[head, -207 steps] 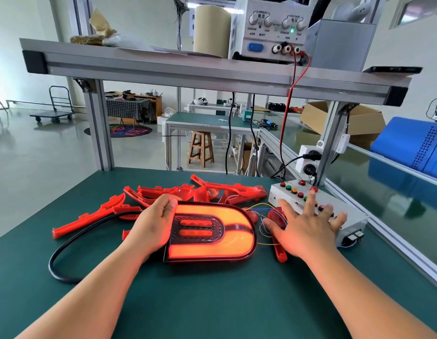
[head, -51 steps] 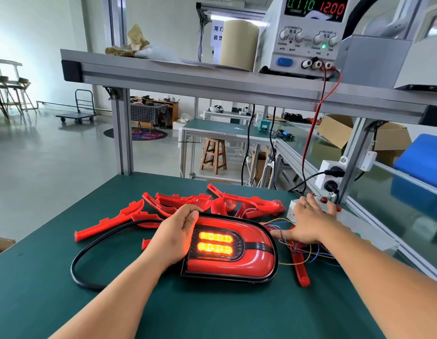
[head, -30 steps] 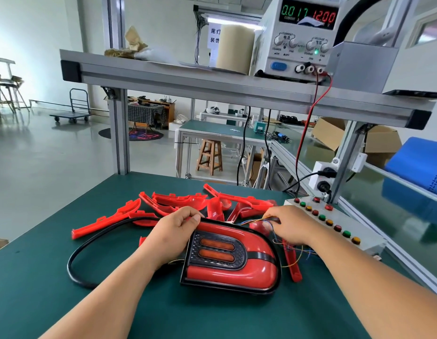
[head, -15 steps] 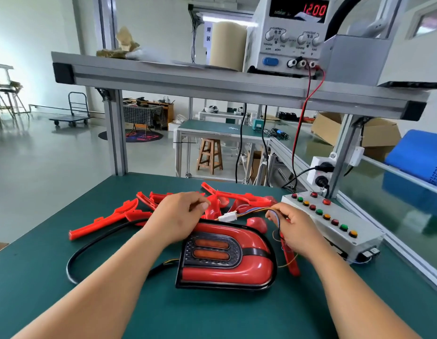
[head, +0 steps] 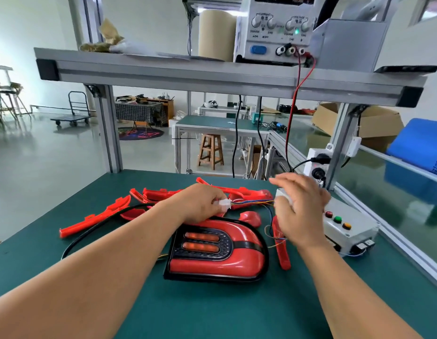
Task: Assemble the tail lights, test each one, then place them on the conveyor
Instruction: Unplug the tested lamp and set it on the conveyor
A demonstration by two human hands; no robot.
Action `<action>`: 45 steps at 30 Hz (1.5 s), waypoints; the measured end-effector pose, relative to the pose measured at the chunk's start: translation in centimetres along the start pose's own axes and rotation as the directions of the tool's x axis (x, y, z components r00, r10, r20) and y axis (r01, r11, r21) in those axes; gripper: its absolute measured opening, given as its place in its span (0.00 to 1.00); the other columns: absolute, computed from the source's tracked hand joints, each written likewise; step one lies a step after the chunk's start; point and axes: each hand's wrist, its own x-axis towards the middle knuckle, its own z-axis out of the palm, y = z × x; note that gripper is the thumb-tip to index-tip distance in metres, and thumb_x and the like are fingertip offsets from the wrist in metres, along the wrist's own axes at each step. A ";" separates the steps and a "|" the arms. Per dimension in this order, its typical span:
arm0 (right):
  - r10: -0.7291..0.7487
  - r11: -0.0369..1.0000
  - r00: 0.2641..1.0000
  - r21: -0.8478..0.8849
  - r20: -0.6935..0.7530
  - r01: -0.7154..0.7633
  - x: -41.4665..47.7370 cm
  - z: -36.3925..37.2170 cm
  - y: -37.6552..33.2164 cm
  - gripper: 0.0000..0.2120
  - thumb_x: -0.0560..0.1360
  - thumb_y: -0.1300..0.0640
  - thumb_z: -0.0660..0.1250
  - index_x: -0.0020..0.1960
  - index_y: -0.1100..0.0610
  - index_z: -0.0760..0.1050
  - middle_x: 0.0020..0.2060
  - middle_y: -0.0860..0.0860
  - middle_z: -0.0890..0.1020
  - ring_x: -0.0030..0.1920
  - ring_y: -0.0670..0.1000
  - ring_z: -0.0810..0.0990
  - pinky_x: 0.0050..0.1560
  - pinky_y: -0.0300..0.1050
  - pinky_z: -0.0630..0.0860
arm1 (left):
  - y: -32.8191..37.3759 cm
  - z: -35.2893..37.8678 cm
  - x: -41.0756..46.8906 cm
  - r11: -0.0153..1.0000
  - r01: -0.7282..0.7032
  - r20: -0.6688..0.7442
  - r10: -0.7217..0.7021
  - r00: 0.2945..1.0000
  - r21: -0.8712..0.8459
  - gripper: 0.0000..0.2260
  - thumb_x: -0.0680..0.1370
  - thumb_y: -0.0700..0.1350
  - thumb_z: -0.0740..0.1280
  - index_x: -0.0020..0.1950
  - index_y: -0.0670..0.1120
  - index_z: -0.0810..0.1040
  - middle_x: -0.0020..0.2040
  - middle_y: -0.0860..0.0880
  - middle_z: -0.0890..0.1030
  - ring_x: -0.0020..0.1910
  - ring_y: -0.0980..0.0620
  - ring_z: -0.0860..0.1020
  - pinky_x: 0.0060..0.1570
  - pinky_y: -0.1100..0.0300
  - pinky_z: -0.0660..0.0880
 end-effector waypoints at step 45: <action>-0.012 0.982 0.879 -0.160 0.476 0.100 -1.0 3.2 0.8 0.11 0.82 0.52 0.58 0.51 0.52 0.78 0.43 0.47 0.77 0.49 0.52 0.73 0.45 0.47 0.59 | -0.2 -0.1 1.1 0.993 -0.116 -0.004 0.116 0.993 -0.001 0.10 0.78 0.53 0.67 0.36 0.60 0.75 0.44 0.52 0.82 0.46 0.54 0.78 0.50 0.55 0.74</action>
